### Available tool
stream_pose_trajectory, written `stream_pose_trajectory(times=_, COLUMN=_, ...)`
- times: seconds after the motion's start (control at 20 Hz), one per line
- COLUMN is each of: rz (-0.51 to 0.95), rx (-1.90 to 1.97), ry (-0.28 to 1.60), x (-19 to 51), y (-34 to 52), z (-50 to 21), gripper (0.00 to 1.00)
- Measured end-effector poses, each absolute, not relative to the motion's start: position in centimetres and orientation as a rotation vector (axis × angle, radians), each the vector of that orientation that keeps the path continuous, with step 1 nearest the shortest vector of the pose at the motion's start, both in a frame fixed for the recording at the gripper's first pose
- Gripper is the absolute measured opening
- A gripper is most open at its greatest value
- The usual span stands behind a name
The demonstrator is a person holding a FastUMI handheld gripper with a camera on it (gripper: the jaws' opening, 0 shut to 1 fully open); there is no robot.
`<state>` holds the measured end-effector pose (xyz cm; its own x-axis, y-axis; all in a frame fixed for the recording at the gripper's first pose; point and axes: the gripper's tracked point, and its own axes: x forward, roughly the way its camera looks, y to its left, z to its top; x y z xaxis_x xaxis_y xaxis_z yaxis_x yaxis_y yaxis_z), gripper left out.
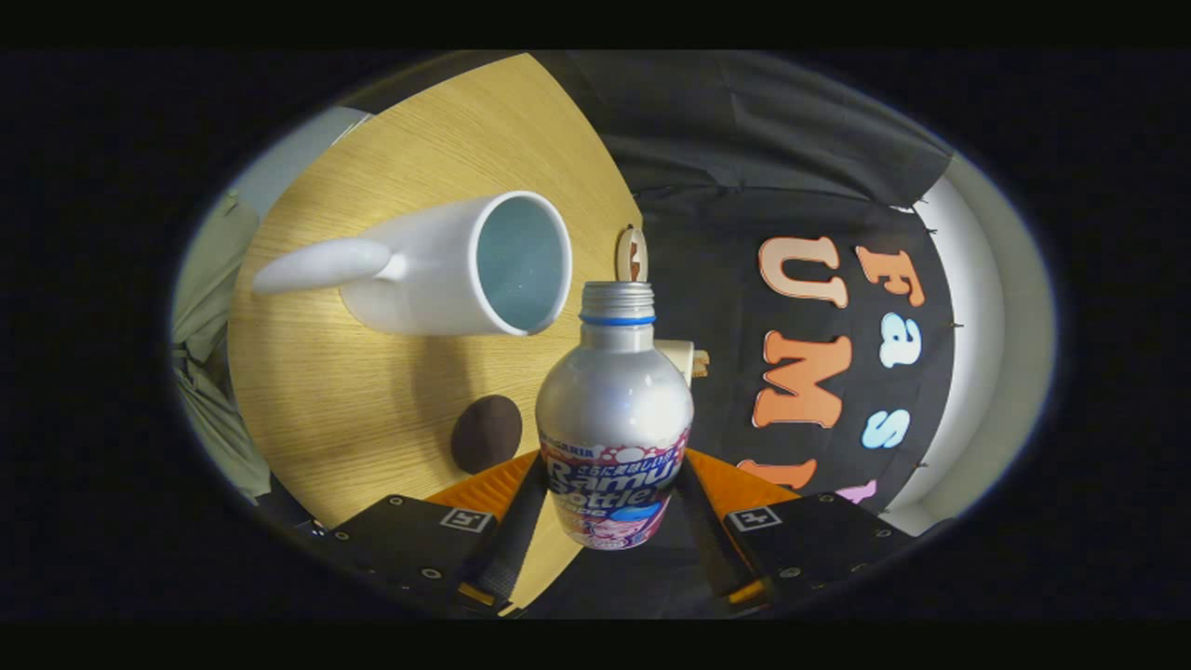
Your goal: Take the bottle from table, then pour the juice into the cup, finally place the bottle on the coaster
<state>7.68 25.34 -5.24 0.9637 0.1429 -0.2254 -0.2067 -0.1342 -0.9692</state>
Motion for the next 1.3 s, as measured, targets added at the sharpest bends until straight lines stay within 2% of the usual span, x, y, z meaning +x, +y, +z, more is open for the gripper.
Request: stream_pose_trajectory(times=1.3, rz=0.334, rx=-1.940, ry=0.027, x=8.5, y=25.8, z=-4.0, gripper=0.77)
